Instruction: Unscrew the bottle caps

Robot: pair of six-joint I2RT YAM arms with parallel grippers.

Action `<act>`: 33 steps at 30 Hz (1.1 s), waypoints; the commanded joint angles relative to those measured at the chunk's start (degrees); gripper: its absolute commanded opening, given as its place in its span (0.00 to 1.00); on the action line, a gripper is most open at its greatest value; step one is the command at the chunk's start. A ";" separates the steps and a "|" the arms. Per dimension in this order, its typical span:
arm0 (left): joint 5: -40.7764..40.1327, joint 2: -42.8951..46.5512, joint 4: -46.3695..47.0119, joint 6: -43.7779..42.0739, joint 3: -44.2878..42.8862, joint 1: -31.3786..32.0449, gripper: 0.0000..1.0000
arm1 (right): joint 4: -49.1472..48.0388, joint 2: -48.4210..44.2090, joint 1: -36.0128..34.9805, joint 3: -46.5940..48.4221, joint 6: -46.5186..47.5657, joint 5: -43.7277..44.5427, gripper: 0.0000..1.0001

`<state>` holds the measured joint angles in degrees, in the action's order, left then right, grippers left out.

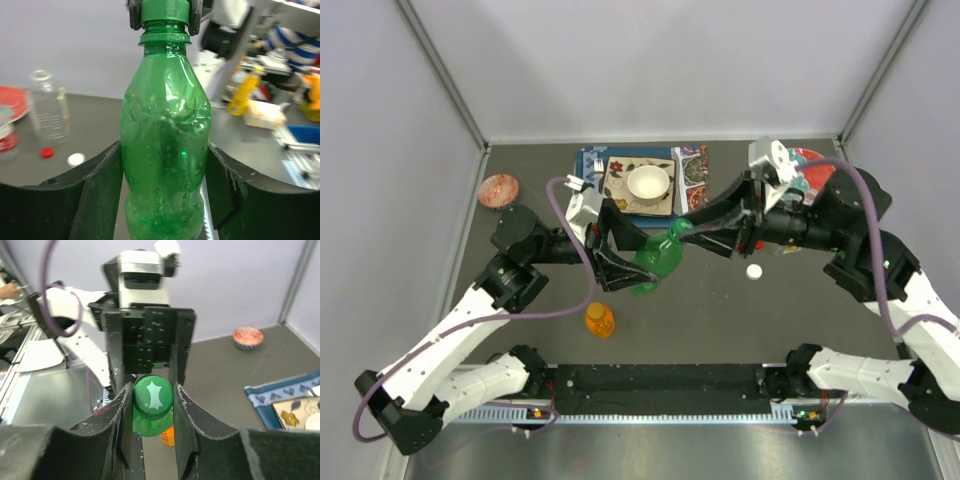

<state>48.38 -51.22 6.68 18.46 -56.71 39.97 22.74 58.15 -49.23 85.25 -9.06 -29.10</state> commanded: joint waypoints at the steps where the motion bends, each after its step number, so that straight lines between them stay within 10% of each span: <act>1: 16.12 -4.14 19.13 17.82 -1.57 -2.00 0.25 | -2.44 -3.39 0.10 -1.14 2.56 -15.89 0.00; 10: 22.54 -10.12 38.49 33.74 0.11 -2.08 0.28 | -2.44 -3.66 0.10 -0.53 4.23 -30.65 0.00; 14: 23.43 -11.53 38.59 33.66 0.11 -2.00 0.28 | -2.70 -2.52 0.01 0.35 4.05 -42.76 0.00; 22: 22.55 -12.24 31.23 28.48 -0.07 -2.08 0.28 | -2.88 -4.00 0.10 0.00 4.57 -38.15 0.00; 33: 10.16 -2.84 2.92 5.11 0.81 -2.44 0.27 | -4.82 -11.30 0.19 -14.75 2.75 54.46 0.00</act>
<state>64.77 -60.36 20.25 34.39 -56.47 37.91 18.68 46.33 -49.01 76.95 -3.68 -15.16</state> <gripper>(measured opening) 0.645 0.309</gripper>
